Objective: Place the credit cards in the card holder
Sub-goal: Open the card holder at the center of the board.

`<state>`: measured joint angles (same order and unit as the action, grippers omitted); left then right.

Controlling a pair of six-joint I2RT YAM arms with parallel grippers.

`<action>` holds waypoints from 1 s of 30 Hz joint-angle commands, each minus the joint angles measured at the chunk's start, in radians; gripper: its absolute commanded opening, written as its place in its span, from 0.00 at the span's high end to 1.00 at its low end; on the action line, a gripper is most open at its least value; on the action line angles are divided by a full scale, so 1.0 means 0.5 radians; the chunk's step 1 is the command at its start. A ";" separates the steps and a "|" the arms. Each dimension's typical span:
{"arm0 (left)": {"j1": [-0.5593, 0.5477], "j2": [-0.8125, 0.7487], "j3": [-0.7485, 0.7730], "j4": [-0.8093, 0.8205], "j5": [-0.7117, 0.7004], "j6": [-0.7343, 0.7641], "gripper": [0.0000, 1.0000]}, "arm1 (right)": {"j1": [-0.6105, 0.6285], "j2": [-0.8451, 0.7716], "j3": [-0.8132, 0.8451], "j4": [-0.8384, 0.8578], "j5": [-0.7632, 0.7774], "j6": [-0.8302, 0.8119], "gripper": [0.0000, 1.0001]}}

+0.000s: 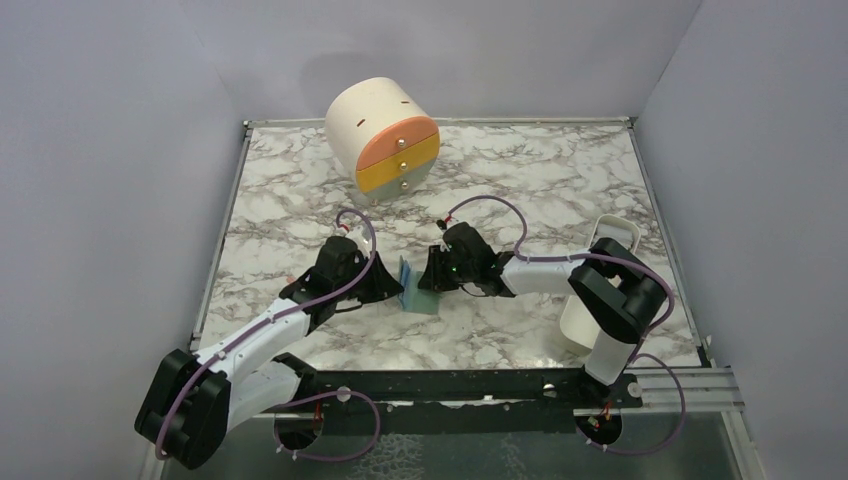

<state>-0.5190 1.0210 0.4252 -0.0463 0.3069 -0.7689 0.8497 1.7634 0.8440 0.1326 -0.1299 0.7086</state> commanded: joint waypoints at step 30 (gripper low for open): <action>-0.005 0.004 -0.011 -0.070 -0.154 0.088 1.00 | 0.011 -0.622 -0.027 -0.358 0.148 -0.031 0.61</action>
<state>-0.5194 1.0286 0.4240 -0.0711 0.2558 -0.7265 0.8497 1.4929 0.8326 -0.0345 -0.0746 0.7010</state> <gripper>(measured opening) 0.029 0.384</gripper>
